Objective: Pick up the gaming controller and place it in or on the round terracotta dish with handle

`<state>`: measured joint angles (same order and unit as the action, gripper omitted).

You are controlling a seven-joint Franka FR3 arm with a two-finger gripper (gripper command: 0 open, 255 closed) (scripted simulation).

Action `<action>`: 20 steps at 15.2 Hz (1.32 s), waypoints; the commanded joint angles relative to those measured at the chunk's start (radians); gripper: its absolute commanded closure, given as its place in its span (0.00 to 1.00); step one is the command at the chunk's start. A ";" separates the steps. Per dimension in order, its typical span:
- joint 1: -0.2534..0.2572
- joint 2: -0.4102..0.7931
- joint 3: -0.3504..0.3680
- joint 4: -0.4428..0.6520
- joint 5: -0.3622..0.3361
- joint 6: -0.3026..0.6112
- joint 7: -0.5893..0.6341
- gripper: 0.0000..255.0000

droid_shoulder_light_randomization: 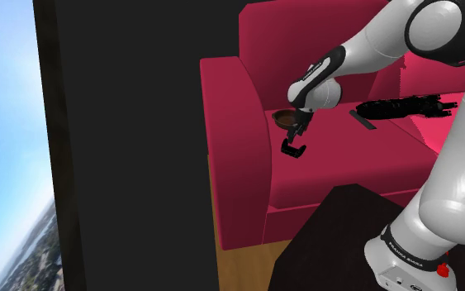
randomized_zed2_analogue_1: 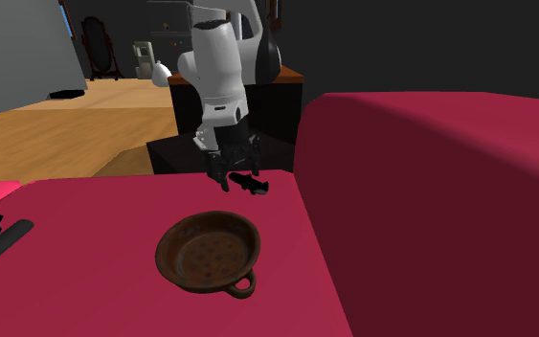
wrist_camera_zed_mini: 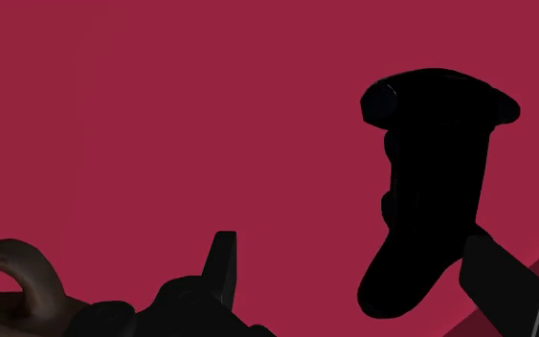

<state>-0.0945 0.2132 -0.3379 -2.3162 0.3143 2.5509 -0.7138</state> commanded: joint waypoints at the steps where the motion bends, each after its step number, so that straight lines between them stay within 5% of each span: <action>1: 0.000 0.003 0.001 0.001 0.002 0.002 -0.001 0.00; 5: 0.000 0.002 0.001 0.001 0.002 0.002 -0.001 0.00; 6: 0.000 0.002 0.001 0.001 0.002 0.002 -0.001 1.00; 15: 0.000 0.002 0.001 0.001 0.002 0.002 -0.001 1.00; 16: 0.000 0.002 0.001 0.001 0.002 0.002 -0.001 0.00; 18: 0.082 -0.088 -0.027 -0.121 -0.149 0.113 0.143 0.00; 20: 0.153 -0.170 -0.058 -0.230 -0.384 0.204 0.360 0.00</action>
<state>0.0244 0.0796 -0.3818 -2.4916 0.0589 2.7018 -0.4696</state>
